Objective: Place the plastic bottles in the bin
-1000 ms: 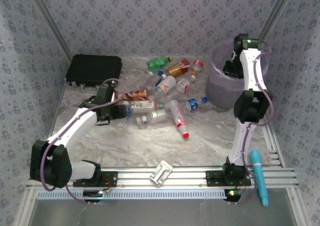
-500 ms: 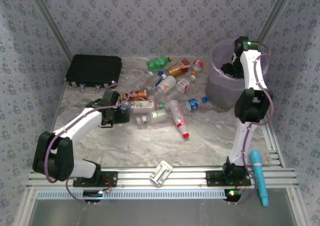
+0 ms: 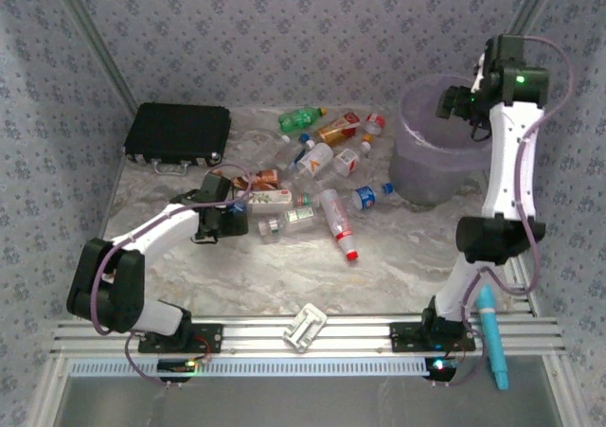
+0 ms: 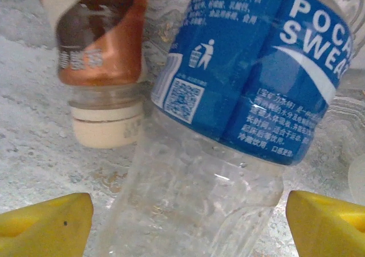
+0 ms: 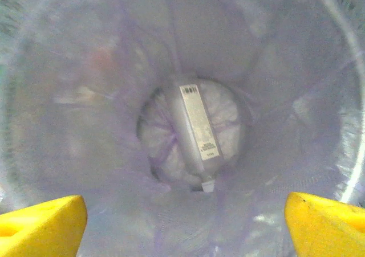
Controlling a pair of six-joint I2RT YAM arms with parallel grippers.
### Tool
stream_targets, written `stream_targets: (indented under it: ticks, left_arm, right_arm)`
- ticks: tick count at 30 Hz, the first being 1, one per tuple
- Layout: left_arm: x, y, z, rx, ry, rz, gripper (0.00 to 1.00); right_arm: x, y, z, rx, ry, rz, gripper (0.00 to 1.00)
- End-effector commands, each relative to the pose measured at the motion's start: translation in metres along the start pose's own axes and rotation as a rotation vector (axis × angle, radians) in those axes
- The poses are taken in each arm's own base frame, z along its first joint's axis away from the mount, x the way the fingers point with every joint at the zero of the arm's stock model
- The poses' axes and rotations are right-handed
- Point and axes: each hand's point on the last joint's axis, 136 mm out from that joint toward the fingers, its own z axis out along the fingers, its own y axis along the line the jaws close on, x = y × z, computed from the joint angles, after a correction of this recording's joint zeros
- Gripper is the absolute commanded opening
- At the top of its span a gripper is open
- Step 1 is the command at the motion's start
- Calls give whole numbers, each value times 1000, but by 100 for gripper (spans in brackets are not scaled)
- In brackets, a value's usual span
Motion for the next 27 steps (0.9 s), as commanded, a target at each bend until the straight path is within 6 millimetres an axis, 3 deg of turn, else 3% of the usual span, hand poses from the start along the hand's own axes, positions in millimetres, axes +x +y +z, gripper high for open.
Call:
stream_targets:
  ticks: [1, 6, 9, 15, 18, 23, 27]
  left_arm:
    - [-3, -4, 7, 9, -7, -9, 86]
    - [-4, -3, 14, -8, 3, -9, 80]
    - [-4, -4, 16, -14, 3, -9, 68]
    - [-5, -10, 5, 4, -11, 4, 57]
    - [-11, -19, -13, 40, -33, 10, 54]
    - [-27, -38, -60, 148, -124, 12, 50]
    - [-41, -73, -106, 392, -240, 17, 47]
  right_arm:
    - [-5, 19, -29, -104, -85, 16, 91]
    - [7, 58, -69, -282, -149, -26, 90]
    - [25, 79, -82, -372, -149, -57, 89]
    - [69, 117, -100, -531, -97, -136, 85]
    - [93, 144, -107, -655, -60, -174, 83]
    - [130, 189, -109, -797, 22, -245, 82]
    - [157, 233, -95, -906, 98, -275, 82]
